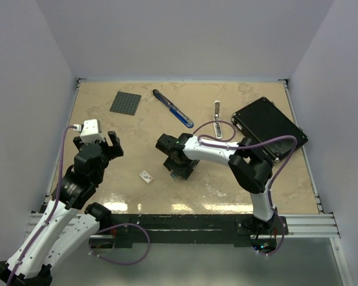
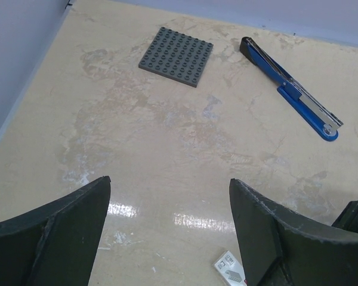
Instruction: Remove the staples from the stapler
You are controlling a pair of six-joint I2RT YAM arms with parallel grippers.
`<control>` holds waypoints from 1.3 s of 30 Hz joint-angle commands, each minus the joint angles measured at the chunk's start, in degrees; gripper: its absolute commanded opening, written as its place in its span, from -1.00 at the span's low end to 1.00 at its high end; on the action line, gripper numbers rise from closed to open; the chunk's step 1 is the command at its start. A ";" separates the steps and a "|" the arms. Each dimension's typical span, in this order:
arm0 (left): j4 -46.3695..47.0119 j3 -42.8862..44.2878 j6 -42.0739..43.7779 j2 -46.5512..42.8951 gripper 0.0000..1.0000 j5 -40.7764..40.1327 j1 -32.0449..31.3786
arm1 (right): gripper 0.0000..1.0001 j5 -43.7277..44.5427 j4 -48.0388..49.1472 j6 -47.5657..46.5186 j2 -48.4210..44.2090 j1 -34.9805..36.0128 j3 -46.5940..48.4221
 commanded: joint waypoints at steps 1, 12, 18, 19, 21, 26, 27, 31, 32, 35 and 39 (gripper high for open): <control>2.00 -0.56 1.73 -0.13 0.69 1.02 -0.14 | 0.38 1.16 -3.51 2.97 1.01 0.20 2.38; 2.17 -0.74 1.91 -0.39 0.69 0.67 -0.14 | -0.03 2.30 -4.30 2.10 2.59 0.20 2.99; 2.44 -0.91 2.08 -0.04 0.68 0.85 -0.14 | -0.21 3.70 -3.33 -0.09 2.68 0.28 3.52; 2.44 -0.91 2.08 0.14 0.68 0.85 -0.14 | -0.22 4.92 -3.33 -0.71 2.50 0.37 3.61; 2.44 -1.00 2.08 0.31 0.68 0.85 -0.14 | -0.23 6.25 -2.37 -3.86 2.15 0.64 3.52; 2.52 -1.09 2.08 0.31 0.68 0.85 -0.14 | -0.21 10.90 5.60 -16.78 -0.74 2.21 -1.64; 2.61 -1.09 2.08 0.40 0.68 0.93 -0.14 | -0.21 11.17 7.37 -22.28 -1.53 2.39 -2.97; 2.61 -1.09 1.99 0.93 0.68 0.94 -0.14 | -0.17 11.18 16.95 -37.78 -6.89 4.50 -9.39; 2.61 -1.09 1.99 1.10 0.68 0.85 -0.14 | -0.16 10.74 19.06 -40.51 -7.42 5.11 -11.14; 2.35 -0.91 1.20 1.72 0.68 0.76 -0.14 | -0.17 7.93 21.00 -48.95 -7.70 5.47 -13.43; 1.91 -0.65 0.41 2.86 0.68 0.58 -0.14 | -0.18 5.12 24.69 -58.52 -7.52 7.22 -15.98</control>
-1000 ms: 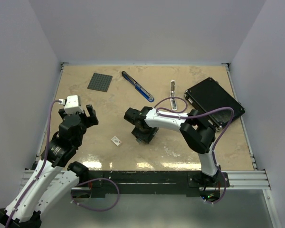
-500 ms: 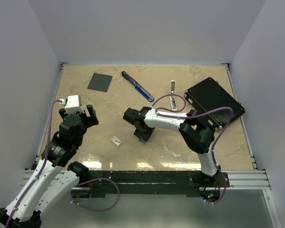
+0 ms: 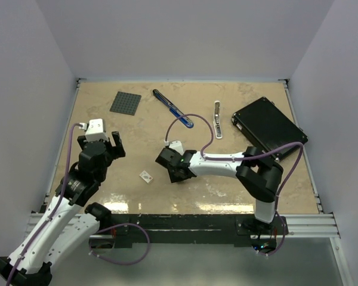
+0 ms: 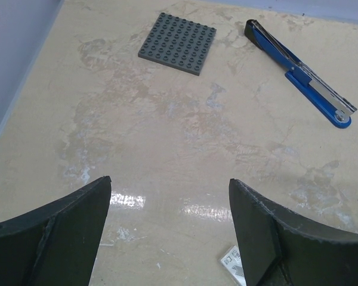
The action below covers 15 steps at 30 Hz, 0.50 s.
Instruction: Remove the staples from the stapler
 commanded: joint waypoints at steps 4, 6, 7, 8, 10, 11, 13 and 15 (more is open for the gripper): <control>0.64 0.90 -1.32 2.76 0.68 -0.27 -0.14 | -0.13 -3.08 10.66 -21.50 -5.55 3.83 -4.80; 0.55 0.99 -1.67 3.29 0.68 -0.18 -0.14 | -0.07 -4.66 13.39 -24.76 -8.11 3.92 -6.39; 0.46 1.08 -1.76 3.81 0.68 -0.09 -0.14 | -0.06 -6.15 14.18 -26.16 -8.99 3.92 -6.83; 0.55 1.08 -1.93 4.08 0.68 0.25 -0.14 | -0.03 -6.78 14.97 -28.01 -10.65 3.92 -7.09; 0.55 1.26 -2.29 5.22 0.68 0.78 -0.14 | 0.06 -7.22 14.37 -29.25 -11.55 3.92 -6.92; 0.37 1.43 -2.37 5.83 0.68 1.74 -0.14 | 0.10 -6.53 14.19 -30.30 -12.33 3.92 -6.92; -0.06 1.96 -3.51 7.93 0.68 2.89 -0.14 | 0.24 -4.33 13.84 -29.96 -13.30 3.83 -7.09; -1.21 2.66 -5.09 9.78 0.68 5.43 -0.05 | 0.36 1.02 13.49 -24.88 -14.80 3.66 -7.71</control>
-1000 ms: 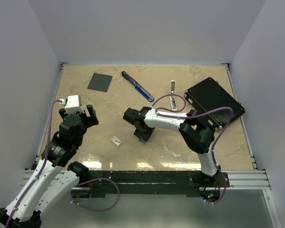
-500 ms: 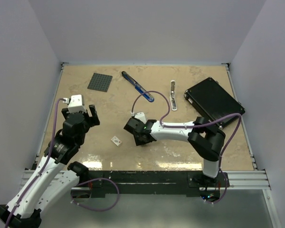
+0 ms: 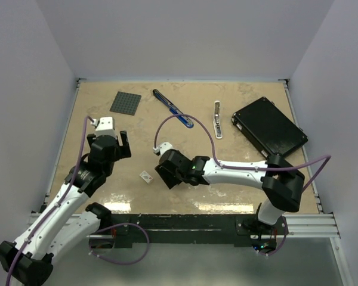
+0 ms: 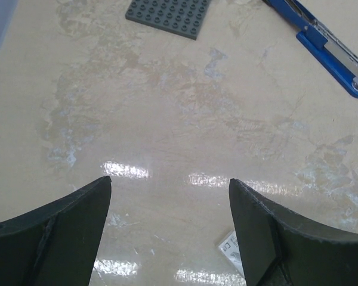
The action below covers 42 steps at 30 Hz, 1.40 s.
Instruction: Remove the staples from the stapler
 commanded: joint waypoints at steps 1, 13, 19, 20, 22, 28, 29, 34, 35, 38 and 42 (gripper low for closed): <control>-0.86 2.82 -3.54 4.98 0.68 6.07 0.04 | 0.36 7.53 1.68 3.54 -3.89 -0.63 -0.65; 0.02 3.44 -4.16 14.23 0.62 16.73 16.65 | 0.29 7.19 -9.60 51.63 1.91 -0.45 4.90; 1.95 1.15 -3.29 11.24 0.61 19.71 16.56 | 0.34 14.11 -16.12 60.93 1.37 -0.37 6.98; 1.95 0.89 -3.29 11.06 0.61 19.54 16.56 | 0.35 15.00 -18.16 62.53 1.64 -0.45 7.78; 1.87 0.71 -3.29 9.84 0.61 18.58 16.56 | 0.34 15.89 -20.02 63.77 2.95 -0.45 9.45; 2.13 0.09 -3.37 6.93 0.61 18.13 16.56 | 0.34 17.03 -24.94 63.16 9.36 -0.45 15.25; 2.13 0.09 -3.29 6.93 0.61 18.22 16.48 | 0.34 16.77 -25.47 63.16 10.94 -0.45 15.78; 2.13 0.18 -3.20 7.11 0.62 18.48 16.39 | 0.35 15.80 -27.05 63.77 14.29 -0.45 18.51; 2.13 0.18 -3.20 7.11 0.61 18.48 16.47 | 0.35 15.89 -27.58 64.03 14.73 -0.37 18.77; 2.13 0.18 -3.20 7.02 0.61 18.57 16.39 | 0.35 15.97 -28.02 64.04 15.79 -0.45 19.30; 2.13 0.18 -3.20 6.84 0.61 18.57 16.39 | 0.34 16.76 -27.59 63.77 16.49 -0.45 19.30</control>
